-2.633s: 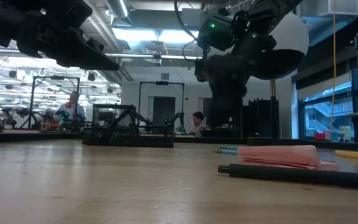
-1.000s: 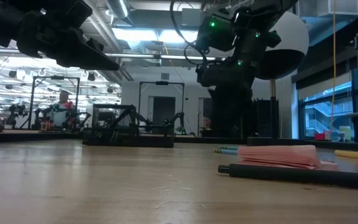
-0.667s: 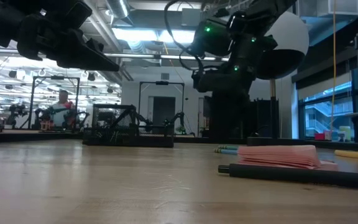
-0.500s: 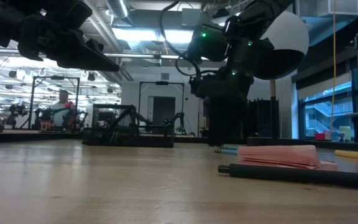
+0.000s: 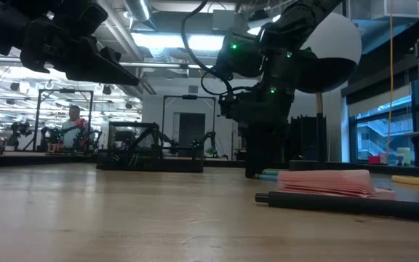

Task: Pick and place office supplies into organizer
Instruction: Put the blue pencil into the desk organizer

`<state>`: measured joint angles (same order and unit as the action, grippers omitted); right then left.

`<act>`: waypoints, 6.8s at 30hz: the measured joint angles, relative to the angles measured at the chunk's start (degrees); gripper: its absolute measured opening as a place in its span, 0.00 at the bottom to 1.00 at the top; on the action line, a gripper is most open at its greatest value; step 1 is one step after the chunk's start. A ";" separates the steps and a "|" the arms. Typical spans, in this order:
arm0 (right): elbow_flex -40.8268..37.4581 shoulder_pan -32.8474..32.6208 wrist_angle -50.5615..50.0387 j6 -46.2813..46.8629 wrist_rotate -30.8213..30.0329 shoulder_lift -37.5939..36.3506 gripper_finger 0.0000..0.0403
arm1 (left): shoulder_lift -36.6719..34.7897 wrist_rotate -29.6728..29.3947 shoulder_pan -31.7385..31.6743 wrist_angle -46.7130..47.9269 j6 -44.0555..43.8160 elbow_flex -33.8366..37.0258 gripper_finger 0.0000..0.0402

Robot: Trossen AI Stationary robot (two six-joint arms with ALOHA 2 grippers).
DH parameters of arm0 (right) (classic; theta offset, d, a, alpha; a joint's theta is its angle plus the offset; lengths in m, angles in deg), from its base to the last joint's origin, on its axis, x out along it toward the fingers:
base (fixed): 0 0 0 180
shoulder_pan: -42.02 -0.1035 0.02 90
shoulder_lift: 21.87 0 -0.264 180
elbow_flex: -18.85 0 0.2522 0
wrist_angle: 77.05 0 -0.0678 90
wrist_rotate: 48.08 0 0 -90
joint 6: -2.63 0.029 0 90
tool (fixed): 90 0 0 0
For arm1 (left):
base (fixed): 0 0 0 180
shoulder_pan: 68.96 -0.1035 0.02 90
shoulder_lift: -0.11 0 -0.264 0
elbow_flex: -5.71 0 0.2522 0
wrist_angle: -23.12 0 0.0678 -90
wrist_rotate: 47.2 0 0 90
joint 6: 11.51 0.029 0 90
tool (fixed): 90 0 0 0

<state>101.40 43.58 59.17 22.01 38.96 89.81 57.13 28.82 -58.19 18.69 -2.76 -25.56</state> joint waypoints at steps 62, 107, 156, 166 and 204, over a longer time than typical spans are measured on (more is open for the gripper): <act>1.38 -1.71 -4.55 -1.93 -1.99 1.86 0.06 | 0.00 -0.06 0.00 0.03 0.00 0.00 0.24; 1.74 -1.40 -13.28 -6.30 3.50 1.69 0.12 | 0.00 -0.06 0.01 0.03 -0.47 0.00 0.24; 6.83 -1.36 -15.09 -9.93 3.08 2.49 0.03 | 0.00 -0.04 0.00 0.47 -0.48 0.00 0.24; 14.31 -1.33 -16.69 -15.22 3.10 2.25 0.02 | 0.00 -0.04 0.01 0.52 -0.50 0.00 0.24; 47.47 12.60 9.25 -29.73 8.67 6.03 0.02 | -0.02 13.99 0.02 24.44 -18.71 0.02 0.24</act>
<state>148.87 56.18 68.42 -7.72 47.63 95.84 57.10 42.81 -58.17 43.13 -21.47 -25.54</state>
